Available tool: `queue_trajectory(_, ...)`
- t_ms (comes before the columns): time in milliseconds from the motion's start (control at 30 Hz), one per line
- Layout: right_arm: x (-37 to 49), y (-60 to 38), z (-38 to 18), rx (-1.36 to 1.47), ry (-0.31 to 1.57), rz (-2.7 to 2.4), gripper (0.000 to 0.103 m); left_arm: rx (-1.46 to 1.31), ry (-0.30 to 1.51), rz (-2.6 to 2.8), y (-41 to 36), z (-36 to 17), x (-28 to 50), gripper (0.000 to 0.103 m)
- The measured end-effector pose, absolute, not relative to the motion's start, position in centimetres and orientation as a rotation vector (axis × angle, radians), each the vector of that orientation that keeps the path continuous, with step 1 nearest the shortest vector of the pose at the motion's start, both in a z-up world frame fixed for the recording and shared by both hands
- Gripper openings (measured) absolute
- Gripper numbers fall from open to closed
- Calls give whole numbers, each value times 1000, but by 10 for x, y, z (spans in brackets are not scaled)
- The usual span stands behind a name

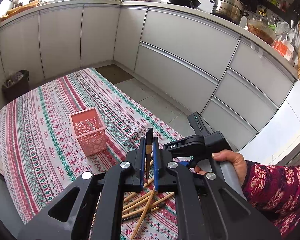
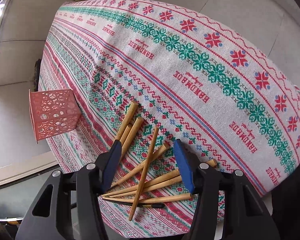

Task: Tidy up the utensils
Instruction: 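Grasp the black-tipped chopstick with the left tool while the right tool grasps a plain chopstick, then carry both chopsticks over the pink mesh cup and open both tools to drop them in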

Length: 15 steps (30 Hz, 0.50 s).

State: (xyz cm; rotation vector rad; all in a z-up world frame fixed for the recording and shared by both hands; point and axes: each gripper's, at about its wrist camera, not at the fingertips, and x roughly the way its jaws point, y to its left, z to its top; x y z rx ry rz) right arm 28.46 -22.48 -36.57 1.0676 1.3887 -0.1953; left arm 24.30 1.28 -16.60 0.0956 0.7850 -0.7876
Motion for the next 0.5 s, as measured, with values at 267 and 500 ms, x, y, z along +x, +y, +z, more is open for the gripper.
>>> queue_trajectory(267,298,-223,-368,1016,1361,-129,38,63,781,-761,17,-163,238,6)
queue_trajectory(500,302,-211,-370,963,1356,-75,6,31,774,-708,24,-151,231,6)
